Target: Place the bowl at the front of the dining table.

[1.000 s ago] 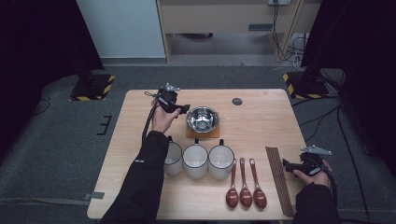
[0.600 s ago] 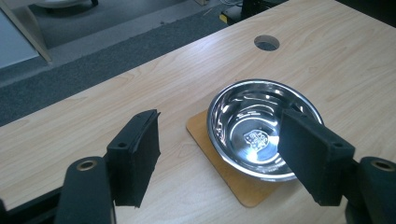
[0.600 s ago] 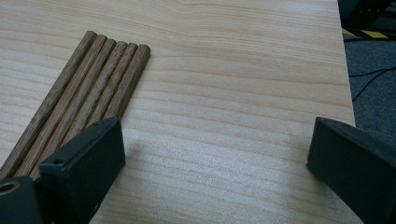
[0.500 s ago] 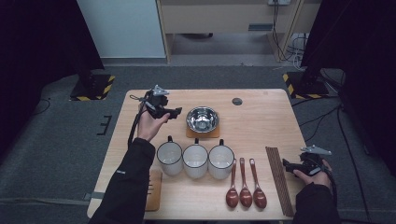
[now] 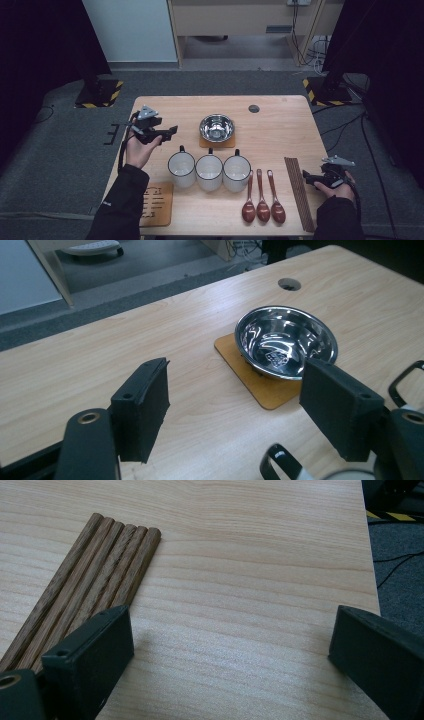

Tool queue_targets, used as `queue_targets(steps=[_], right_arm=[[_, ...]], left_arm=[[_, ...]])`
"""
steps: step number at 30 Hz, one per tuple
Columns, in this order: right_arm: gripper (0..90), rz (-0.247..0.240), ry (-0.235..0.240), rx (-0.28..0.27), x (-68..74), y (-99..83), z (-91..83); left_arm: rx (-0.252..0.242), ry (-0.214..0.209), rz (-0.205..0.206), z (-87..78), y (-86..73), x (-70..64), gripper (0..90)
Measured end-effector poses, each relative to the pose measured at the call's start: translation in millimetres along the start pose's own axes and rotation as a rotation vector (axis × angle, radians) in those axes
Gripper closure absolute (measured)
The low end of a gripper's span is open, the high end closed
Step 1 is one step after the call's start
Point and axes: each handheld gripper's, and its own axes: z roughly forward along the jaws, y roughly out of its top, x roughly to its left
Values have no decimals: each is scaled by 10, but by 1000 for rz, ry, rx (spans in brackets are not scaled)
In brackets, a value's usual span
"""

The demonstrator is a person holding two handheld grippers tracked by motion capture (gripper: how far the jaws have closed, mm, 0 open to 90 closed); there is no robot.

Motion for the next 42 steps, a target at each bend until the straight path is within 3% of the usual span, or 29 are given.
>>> queue_targets(steps=[6,11,21,29,34,42], right_arm=[[41,-3,0,-1,-2,0,0],[40,0,0,0,0,0,0],[41,0,0,0,0,0,0],[41,-3,0,0,-2,1,0],[42,-3,-1,-1,-1,1,-1],[43,-3,-2,-1,0,1,-1]], left_arm=[[-13,25,-28,-209,-195,74,264],[0,43,-53,-256,-411,135,258],[86,97,-77,-125,-783,277,231],[195,133,-81,-1,-1065,379,231],[242,146,-88,43,-1188,440,238],[276,146,-105,103,-1315,484,245]])
